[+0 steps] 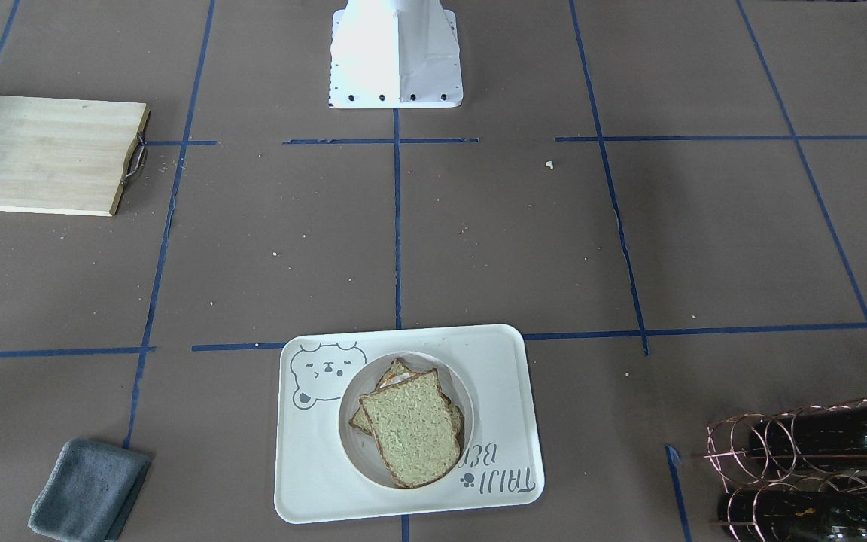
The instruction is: Make sandwich and place on tray
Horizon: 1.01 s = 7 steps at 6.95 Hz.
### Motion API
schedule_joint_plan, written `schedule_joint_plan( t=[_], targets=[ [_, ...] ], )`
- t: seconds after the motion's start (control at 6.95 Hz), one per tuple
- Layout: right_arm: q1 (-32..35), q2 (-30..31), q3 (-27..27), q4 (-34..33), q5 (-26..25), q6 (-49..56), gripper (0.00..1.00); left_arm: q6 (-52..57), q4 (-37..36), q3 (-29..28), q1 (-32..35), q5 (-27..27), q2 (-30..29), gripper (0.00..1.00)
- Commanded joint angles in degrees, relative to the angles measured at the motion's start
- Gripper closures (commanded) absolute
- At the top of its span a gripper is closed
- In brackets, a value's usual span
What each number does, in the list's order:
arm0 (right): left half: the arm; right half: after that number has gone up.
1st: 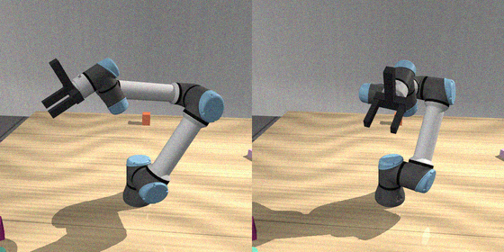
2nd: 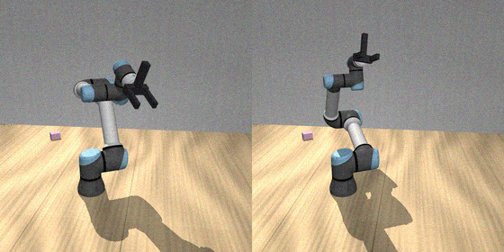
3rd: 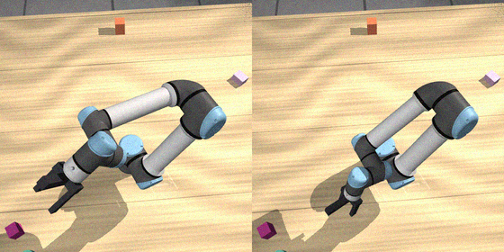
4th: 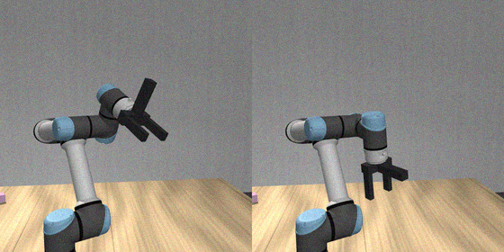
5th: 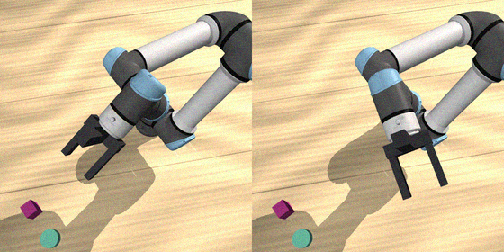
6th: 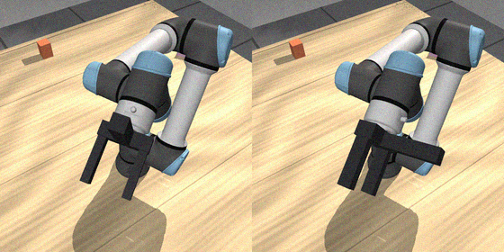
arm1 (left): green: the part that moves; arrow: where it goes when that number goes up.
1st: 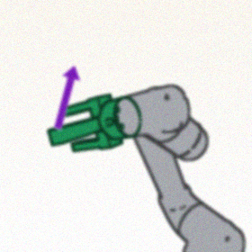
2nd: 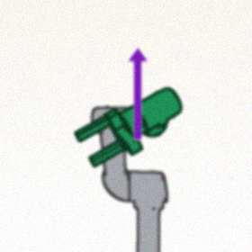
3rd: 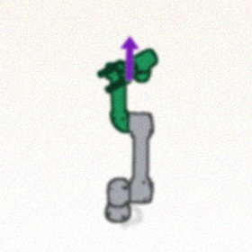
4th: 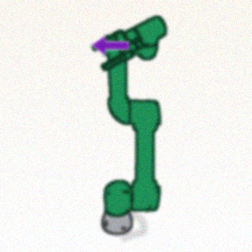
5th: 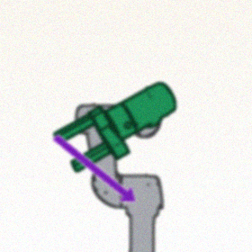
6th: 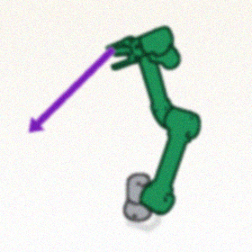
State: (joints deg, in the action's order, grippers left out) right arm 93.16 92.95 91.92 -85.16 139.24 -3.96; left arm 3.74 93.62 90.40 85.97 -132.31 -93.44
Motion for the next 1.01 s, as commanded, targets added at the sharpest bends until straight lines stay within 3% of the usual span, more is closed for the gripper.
schedule_joint_plan(
  t=[0.0, 0.29, 0.86],
  targets=[
    [0.0, 0.0, -0.1, 0.0, 0.2, 0.0, 0.00, 0.1, -3.5, 3.3, 1.6, -1.2, 0.8, 0.00],
    [0.0, 0.0, -0.1, 0.0, 0.3, -0.1, 0.00, 0.1, -8.5, 6.5, 4.1, -1.3, 1.9, 0.00],
    [0.0, 0.4, 0.0, 0.1, 1.1, 0.0, 0.00, 0.2, -7.8, 6.2, 6.1, -4.7, 5.6, 0.00]
  ],
)
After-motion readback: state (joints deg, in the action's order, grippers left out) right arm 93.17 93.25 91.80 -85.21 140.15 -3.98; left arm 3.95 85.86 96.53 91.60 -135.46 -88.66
